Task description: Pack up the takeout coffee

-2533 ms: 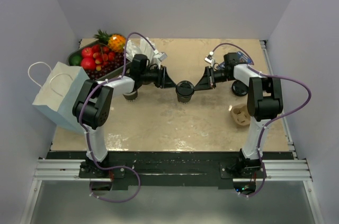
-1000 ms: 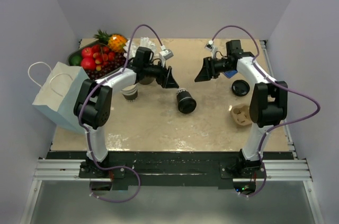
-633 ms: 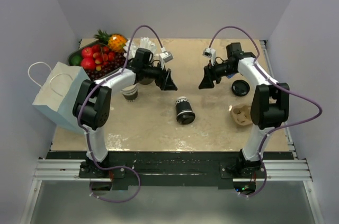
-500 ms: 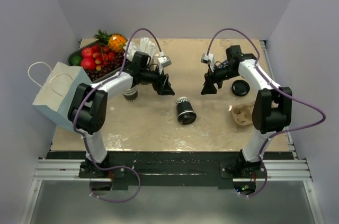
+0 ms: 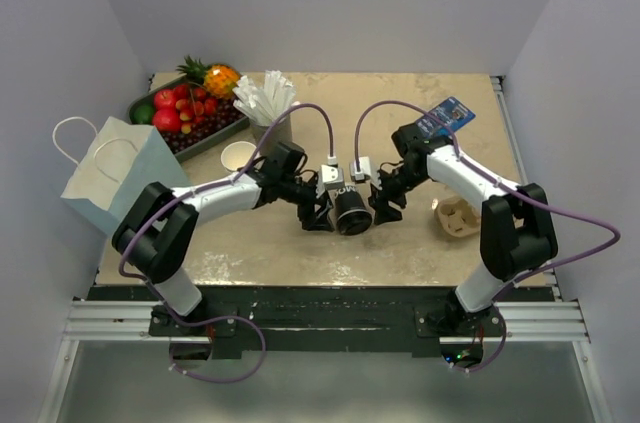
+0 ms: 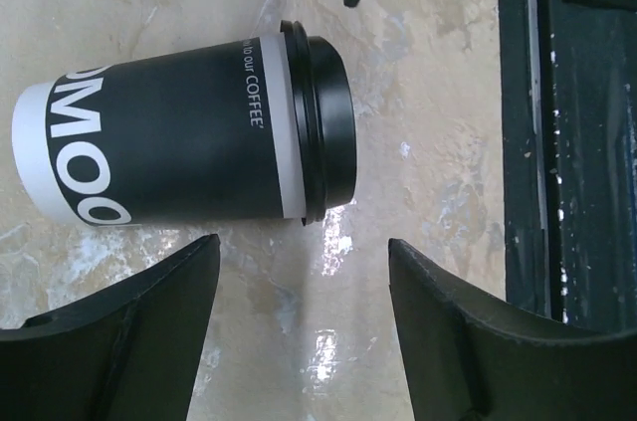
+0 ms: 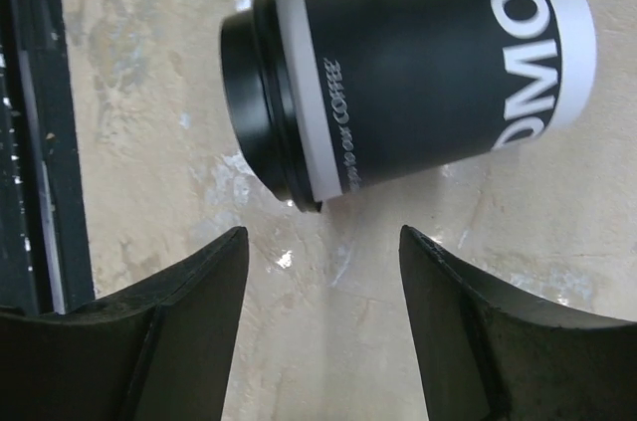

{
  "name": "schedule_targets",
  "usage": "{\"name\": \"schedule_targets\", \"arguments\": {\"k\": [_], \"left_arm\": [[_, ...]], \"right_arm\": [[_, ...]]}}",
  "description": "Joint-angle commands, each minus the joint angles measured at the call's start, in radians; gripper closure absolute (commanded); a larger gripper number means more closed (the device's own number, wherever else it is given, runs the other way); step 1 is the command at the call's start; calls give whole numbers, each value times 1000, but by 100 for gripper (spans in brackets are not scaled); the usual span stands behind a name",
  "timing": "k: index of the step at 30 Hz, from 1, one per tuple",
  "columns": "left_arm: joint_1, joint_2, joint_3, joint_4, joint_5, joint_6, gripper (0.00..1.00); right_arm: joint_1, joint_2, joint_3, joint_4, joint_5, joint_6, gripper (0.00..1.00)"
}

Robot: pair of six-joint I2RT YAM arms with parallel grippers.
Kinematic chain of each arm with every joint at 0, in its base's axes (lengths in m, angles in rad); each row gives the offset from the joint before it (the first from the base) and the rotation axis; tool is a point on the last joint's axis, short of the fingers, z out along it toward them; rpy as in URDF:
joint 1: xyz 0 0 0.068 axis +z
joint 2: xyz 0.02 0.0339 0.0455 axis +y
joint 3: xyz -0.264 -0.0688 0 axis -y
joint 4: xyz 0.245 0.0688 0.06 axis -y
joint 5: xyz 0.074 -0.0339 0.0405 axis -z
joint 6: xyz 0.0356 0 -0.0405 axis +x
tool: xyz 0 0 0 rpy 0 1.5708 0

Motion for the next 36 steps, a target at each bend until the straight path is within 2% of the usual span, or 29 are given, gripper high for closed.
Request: {"name": "schedule_targets", "arguments": {"k": [1,5,7,13,18,28,33,36], "left_arm": [[-16,-23,-49,204,-72,-68,28],[-30,-9,-92,356,-92,-205,30],[-33,-5,-108,380,-89,-252,31],[-35,-3,-118,400,-86,-274,35],[-32,7,-114,408,-67,-308,45],[24,26,-53,349,54,-385,60],[90,70,59,267,231,-455,64],[102,95,131,183,273,-440,66]], "right_arm": [[7,-35,-16,93,24,25,36],[23,-54,-61,136,4,66,39],[37,-57,-78,161,-1,89,39],[60,-35,-90,210,-42,189,47],[61,-20,-84,254,-64,293,59],[60,29,6,208,-169,499,78],[37,81,120,121,-234,563,80],[11,112,188,101,-269,605,81]]}}
